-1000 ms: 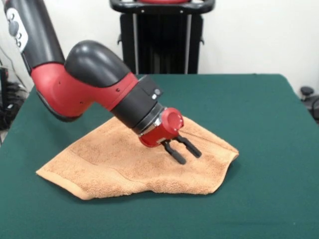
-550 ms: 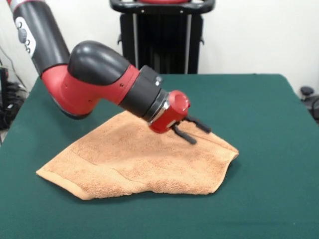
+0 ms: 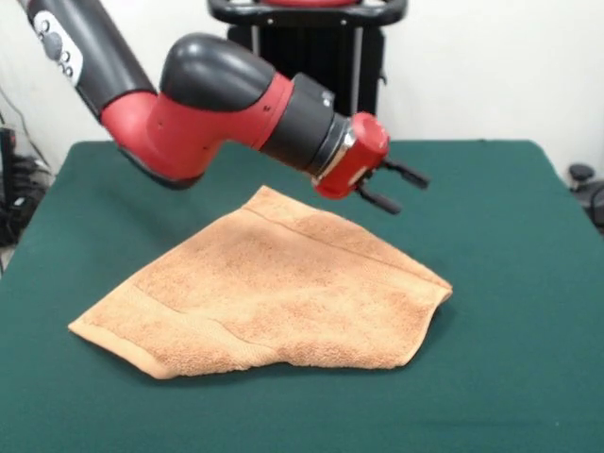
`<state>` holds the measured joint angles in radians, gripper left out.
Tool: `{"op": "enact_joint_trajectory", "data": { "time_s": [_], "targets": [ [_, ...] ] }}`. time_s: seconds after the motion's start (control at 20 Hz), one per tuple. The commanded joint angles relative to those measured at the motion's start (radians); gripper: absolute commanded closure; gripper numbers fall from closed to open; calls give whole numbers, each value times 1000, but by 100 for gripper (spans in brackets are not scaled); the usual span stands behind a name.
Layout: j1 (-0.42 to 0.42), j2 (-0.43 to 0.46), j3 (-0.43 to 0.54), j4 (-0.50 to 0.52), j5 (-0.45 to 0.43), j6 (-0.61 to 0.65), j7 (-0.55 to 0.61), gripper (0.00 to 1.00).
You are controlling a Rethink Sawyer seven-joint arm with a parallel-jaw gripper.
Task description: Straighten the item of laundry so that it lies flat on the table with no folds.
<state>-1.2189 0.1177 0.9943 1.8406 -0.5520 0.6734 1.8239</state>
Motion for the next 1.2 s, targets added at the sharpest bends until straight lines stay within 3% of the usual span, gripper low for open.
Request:
{"op": "enact_joint_trajectory", "data": {
  "time_s": [0.05,0.2,0.3,0.4,0.6,0.9,1.2],
  "targets": [
    [206,-172,-141,29,-116,-150,137,0],
    [501,-422,-333,2,-202,-146,386,0],
    [735,-480,-506,-61,-242,-158,584,0],
    [925,-431,-657,-127,-221,-204,748,0],
    [1182,-333,-841,-221,-109,-282,949,0],
    [1390,-241,-955,-309,3,-316,1086,0],
    [1462,-201,-978,-354,93,-356,1122,0]
  ]
}}
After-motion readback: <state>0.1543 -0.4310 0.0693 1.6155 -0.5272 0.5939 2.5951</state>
